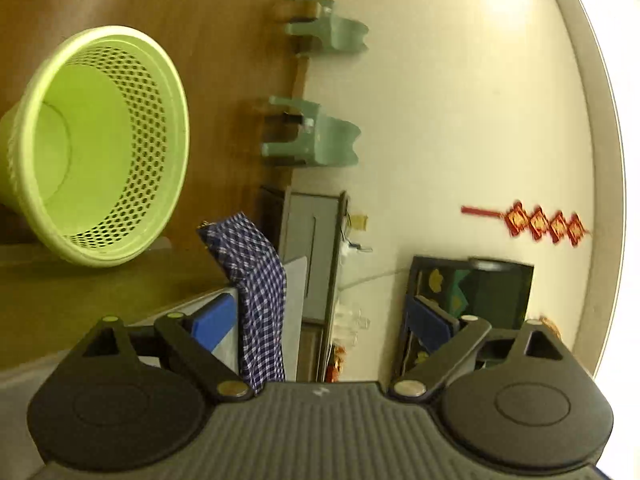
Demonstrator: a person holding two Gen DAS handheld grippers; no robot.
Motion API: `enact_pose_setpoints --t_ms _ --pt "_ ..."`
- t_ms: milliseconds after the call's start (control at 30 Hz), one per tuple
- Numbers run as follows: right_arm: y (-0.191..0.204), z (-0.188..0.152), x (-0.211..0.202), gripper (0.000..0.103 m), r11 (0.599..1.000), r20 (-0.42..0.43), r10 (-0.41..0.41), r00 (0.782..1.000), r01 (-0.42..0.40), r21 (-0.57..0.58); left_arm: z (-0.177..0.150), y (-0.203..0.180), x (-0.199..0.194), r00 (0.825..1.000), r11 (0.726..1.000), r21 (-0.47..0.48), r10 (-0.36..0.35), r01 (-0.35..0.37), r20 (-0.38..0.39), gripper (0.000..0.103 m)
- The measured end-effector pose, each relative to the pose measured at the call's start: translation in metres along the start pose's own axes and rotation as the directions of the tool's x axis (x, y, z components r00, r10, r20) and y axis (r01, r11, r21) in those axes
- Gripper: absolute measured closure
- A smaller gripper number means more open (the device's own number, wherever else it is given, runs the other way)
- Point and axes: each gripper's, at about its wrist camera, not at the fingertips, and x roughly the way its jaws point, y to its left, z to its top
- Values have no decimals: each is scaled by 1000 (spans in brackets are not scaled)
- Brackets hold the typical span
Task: Fold clothes
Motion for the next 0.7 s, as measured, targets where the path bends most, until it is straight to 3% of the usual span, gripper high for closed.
enact_pose_setpoints --t_ms 167,233,300,433,600,633,700 --pt "-21 1 19 33 988 -17 49 999 -46 147 -2 -1 15 998 1000 17 0 0 -55 6" --pt "-31 -1 20 50 975 -16 69 997 -64 212 -8 2 26 997 1000 29 10 -7 -82 5" --pt "-40 -3 22 103 958 -14 89 996 -82 276 -16 3 34 994 999 40 21 -17 -103 3" --pt "-58 -7 24 103 909 -6 129 992 -116 400 -36 5 51 990 998 55 37 -30 -136 2" --pt "-66 -31 -37 103 867 109 198 974 -226 444 -58 8 70 993 998 64 8 0 -119 3" --pt "-67 -37 -44 103 861 114 208 972 -237 449 -62 9 73 993 998 66 -12 19 -114 8" --pt "-69 -42 -46 103 866 111 209 972 -237 441 -70 10 81 989 994 86 -49 61 -136 68"
